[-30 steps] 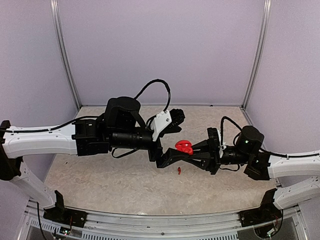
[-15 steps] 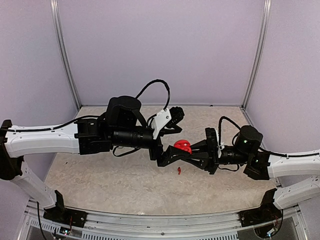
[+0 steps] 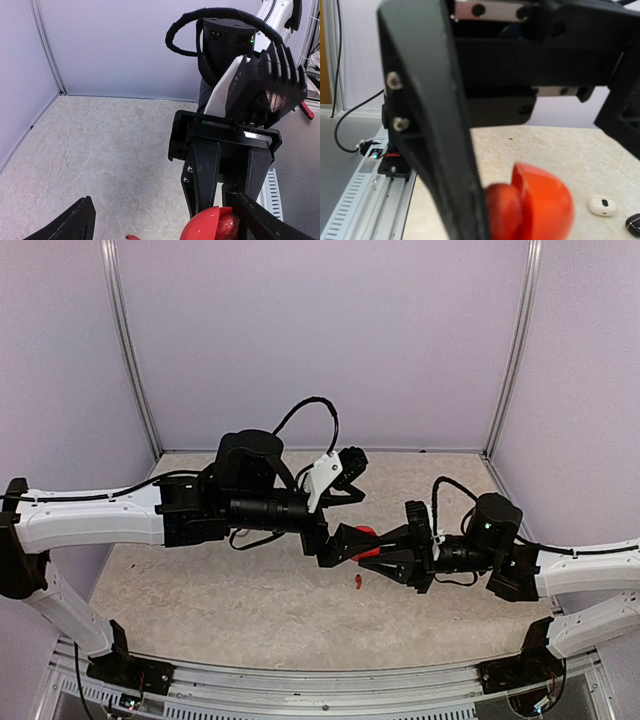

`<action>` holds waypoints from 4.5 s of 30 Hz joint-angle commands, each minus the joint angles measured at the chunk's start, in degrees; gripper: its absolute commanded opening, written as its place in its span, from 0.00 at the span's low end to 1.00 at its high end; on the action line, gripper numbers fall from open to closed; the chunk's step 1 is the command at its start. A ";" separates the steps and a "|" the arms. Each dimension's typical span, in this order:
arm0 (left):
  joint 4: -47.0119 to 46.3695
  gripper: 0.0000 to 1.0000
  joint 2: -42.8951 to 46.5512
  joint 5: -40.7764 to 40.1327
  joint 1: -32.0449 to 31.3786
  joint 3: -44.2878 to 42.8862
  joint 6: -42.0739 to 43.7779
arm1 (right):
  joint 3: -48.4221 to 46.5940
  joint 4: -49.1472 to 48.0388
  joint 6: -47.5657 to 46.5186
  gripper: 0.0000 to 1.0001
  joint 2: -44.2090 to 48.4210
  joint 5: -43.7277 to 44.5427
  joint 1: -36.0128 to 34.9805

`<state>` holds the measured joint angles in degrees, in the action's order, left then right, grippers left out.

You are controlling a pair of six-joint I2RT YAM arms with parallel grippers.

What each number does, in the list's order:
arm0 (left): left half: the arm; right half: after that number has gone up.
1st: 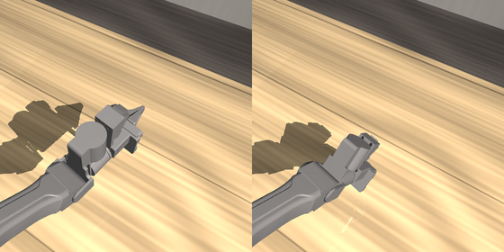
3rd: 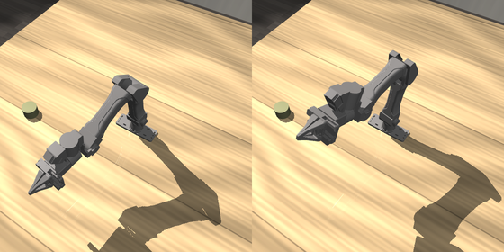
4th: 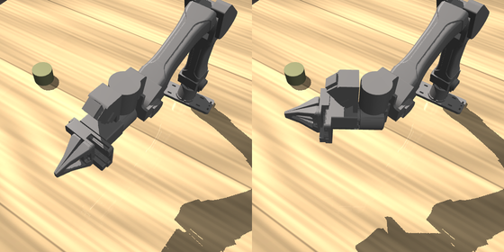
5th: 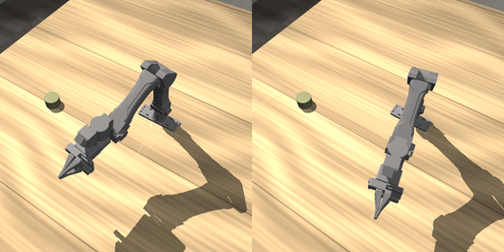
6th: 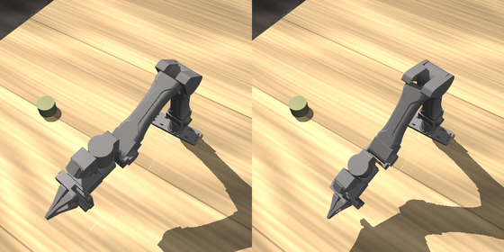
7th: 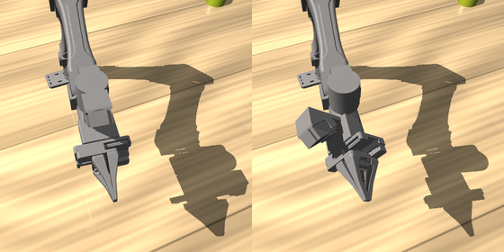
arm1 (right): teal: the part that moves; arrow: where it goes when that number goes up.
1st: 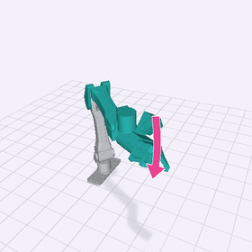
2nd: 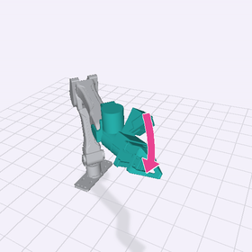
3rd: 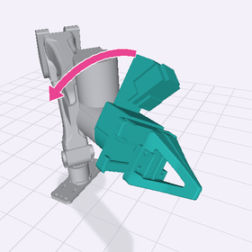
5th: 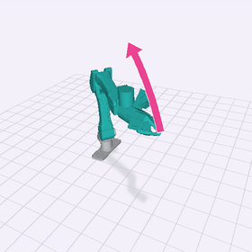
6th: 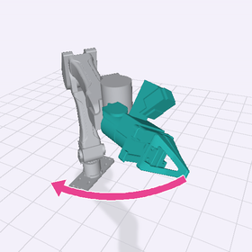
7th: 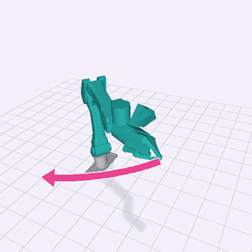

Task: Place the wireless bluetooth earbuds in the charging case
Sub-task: Adjust the right earbud in the right side groove of the charging case.

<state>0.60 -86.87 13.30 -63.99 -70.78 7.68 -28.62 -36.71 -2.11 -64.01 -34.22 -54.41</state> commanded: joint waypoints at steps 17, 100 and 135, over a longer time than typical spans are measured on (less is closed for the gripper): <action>-6.09 0.99 5.23 2.59 -0.81 6.09 6.77 | -0.98 -2.41 0.09 0.00 1.64 1.98 -0.72; 8.80 0.04 -1.37 -6.40 -5.45 0.98 19.37 | -4.00 12.54 -5.58 0.00 4.86 7.73 -1.40; -11.30 0.70 15.42 -9.86 -5.28 15.03 13.55 | 1.01 6.37 -2.63 0.00 7.54 11.51 -1.31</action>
<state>-2.87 -75.66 5.10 -71.40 -60.58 27.62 -29.15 -27.05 -6.42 -58.33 -23.07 -55.75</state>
